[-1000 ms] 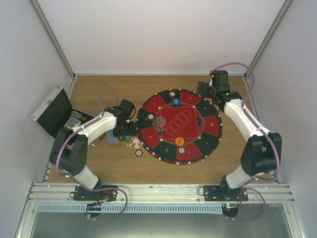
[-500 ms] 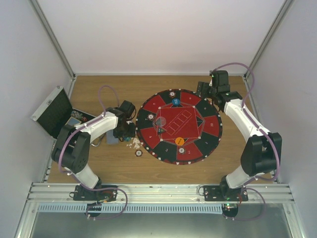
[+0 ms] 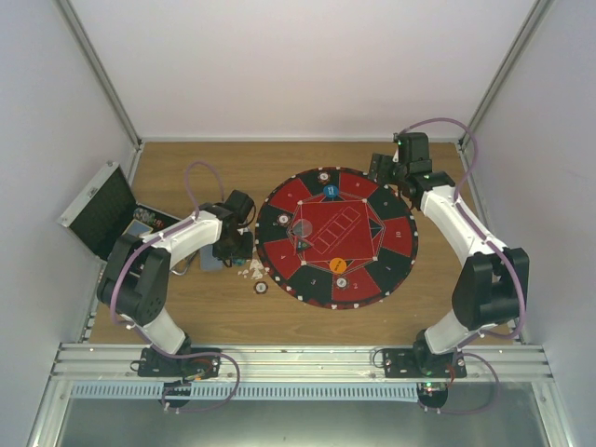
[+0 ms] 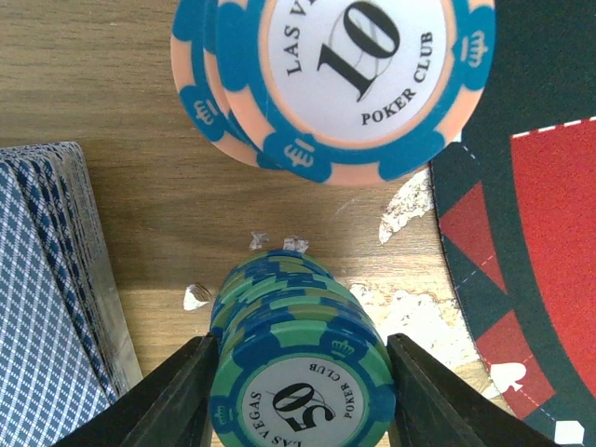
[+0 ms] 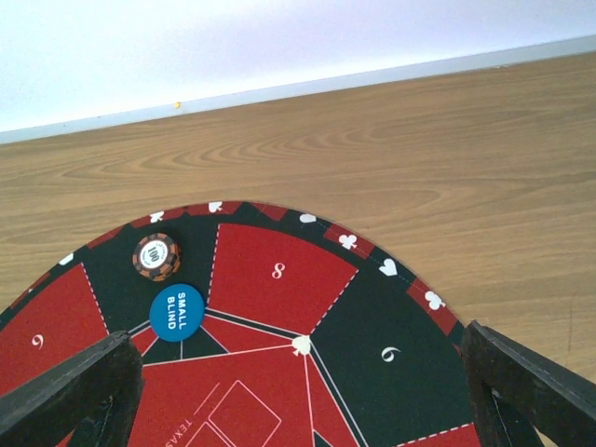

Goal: Distribute texas hold em gaming equipment

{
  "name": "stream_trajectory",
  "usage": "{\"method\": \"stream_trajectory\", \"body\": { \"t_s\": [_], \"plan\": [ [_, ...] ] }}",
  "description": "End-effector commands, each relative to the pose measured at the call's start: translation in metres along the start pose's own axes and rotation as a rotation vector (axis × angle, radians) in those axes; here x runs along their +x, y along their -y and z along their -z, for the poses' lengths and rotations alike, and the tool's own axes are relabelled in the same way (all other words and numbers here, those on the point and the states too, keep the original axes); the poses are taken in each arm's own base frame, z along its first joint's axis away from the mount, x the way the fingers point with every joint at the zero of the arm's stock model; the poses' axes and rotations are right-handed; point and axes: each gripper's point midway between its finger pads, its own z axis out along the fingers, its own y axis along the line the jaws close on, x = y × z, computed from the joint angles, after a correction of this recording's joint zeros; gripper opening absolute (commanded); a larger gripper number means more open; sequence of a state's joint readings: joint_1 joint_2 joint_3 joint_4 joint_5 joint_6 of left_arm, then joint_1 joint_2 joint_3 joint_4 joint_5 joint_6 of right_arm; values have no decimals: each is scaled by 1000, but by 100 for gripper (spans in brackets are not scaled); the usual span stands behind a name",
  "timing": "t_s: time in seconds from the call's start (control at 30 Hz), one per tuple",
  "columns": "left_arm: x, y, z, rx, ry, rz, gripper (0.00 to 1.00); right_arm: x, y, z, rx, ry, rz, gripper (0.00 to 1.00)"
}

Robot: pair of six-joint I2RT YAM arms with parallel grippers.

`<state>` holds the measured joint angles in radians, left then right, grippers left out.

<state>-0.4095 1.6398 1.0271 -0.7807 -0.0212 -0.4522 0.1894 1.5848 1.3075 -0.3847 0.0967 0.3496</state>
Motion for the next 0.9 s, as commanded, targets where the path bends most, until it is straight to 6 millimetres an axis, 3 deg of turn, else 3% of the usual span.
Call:
{"method": "stream_trajectory", "body": {
  "t_s": [0.0, 0.43, 0.87],
  "plan": [
    [-5, -2, -3, -8, 13, -3, 49, -12, 1, 1, -1, 30, -19, 94],
    [-5, 0, 1, 9, 21, -6, 38, -12, 1, -1, -2, 28, -18, 94],
    [-13, 4, 36, 47, 89, 14, 32, -12, 1, -4, 2, 28, -17, 93]
  ]
}}
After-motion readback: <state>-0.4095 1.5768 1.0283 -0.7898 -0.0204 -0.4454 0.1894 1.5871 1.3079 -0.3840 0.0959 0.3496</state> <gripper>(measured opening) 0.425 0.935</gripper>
